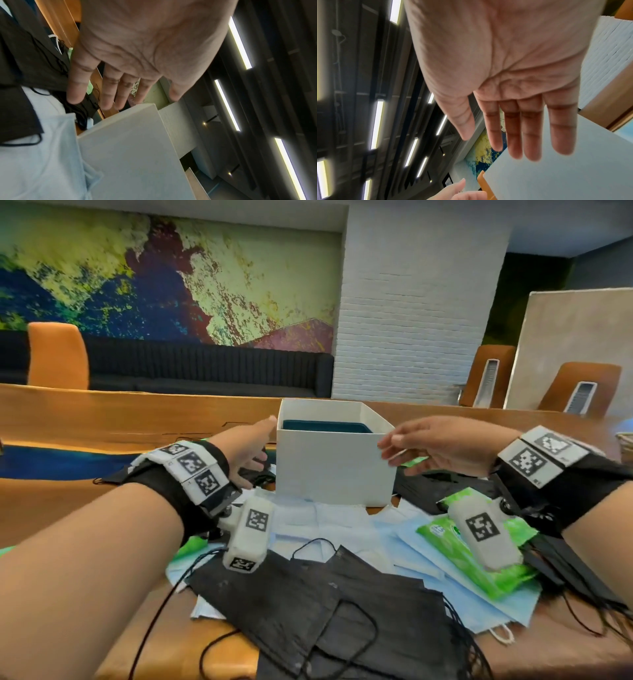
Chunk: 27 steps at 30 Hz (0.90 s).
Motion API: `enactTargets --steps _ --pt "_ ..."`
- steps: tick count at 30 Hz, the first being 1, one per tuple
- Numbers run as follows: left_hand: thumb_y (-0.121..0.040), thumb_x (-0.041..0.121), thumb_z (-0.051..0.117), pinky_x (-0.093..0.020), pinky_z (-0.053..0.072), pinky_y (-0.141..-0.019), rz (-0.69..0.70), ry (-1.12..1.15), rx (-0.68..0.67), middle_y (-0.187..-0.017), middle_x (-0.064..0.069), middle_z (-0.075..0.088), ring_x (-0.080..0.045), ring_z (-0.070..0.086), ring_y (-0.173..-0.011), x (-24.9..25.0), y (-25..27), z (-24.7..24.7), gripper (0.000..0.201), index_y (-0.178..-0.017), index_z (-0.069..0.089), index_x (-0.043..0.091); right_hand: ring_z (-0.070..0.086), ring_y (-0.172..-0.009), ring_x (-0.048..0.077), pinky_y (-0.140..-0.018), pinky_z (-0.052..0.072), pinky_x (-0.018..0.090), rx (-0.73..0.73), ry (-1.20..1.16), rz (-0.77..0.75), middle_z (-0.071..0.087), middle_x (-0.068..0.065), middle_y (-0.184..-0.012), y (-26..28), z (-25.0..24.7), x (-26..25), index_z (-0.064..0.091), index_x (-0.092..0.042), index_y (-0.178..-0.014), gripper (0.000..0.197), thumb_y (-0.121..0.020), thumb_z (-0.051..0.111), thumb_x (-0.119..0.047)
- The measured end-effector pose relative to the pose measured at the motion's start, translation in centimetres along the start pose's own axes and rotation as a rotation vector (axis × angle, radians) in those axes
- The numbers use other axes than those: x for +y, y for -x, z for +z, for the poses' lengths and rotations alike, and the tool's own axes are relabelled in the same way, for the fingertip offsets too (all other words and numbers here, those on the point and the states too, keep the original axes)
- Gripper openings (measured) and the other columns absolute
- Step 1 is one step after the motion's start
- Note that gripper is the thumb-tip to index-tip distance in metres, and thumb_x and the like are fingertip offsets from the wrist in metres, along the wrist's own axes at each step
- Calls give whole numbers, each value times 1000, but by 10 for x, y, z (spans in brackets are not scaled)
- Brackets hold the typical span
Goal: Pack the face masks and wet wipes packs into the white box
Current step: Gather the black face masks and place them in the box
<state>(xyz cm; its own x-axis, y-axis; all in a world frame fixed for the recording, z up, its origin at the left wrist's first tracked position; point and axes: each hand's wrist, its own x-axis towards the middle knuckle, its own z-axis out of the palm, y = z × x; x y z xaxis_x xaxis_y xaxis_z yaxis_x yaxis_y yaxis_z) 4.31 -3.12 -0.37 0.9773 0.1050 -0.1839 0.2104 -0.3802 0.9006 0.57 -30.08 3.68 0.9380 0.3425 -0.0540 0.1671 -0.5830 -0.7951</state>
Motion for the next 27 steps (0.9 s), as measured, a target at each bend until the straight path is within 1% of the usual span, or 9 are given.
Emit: enactTargets --steps 3,5,8,12,16,19,21,24,27 --pt "-99 46 38 -47 45 -93 -56 -133 -93 -125 -12 57 -26 54 -110 -13 29 -9 46 -129 51 13 61 -92 16 -81 49 28 -122 52 55 65 7 -105 13 15 15 60 -10 -111 22 -97 45 -18" --pt "-97 38 47 -39 49 -85 -69 -256 -116 -112 -7 62 -21 58 -97 -23 42 -7 36 -120 58 14 62 -89 12 -79 50 25 -191 135 91 66 4 -105 21 27 22 60 -10 -115 24 -97 48 -20" --pt "-95 25 53 -30 49 -84 -32 -553 -271 -102 1 62 -11 57 -94 -34 59 5 29 -122 59 17 61 -90 8 -81 50 24 -301 280 120 64 0 -106 30 45 29 58 -13 -118 25 -96 52 -23" --pt "-90 28 60 -33 37 -107 66 -1034 -440 -134 5 51 -14 48 -122 -35 77 27 41 -129 52 36 55 -89 4 -82 49 22 -375 400 115 61 -2 -106 39 66 36 60 -18 -116 24 -93 57 -25" --pt "-87 35 66 -28 37 -103 80 -1272 -467 -140 2 47 -17 46 -126 -30 80 38 55 -138 45 33 57 -91 3 -86 47 19 -332 548 126 58 -8 -117 45 76 40 56 -25 -124 37 -88 62 -35" --pt "-85 34 69 -28 41 -98 51 -1300 -490 -138 -2 50 -19 50 -124 -28 76 43 56 -136 47 29 54 -110 10 -91 37 19 -293 706 153 54 -10 -127 45 80 44 48 -29 -130 51 -85 64 -44" --pt "-87 33 68 -26 42 -91 47 -1330 -503 -136 -2 51 -18 52 -120 -29 71 47 54 -136 47 25 54 -107 11 -92 38 22 -270 751 173 55 -9 -124 42 83 49 45 -31 -129 55 -81 67 -46" --pt "-88 36 66 -23 39 -83 70 -1405 -494 -119 0 59 -14 52 -99 -28 68 53 46 -128 53 19 54 -101 13 -93 43 28 -248 794 197 57 -5 -118 35 88 56 47 -30 -121 55 -75 72 -48" --pt "-84 38 69 -23 39 -68 113 -1393 -441 -82 8 57 -9 49 -76 -30 60 50 22 -97 57 24 51 -93 13 -79 42 26 -264 836 208 55 -6 -104 30 89 60 50 -26 -108 45 -75 72 -47"
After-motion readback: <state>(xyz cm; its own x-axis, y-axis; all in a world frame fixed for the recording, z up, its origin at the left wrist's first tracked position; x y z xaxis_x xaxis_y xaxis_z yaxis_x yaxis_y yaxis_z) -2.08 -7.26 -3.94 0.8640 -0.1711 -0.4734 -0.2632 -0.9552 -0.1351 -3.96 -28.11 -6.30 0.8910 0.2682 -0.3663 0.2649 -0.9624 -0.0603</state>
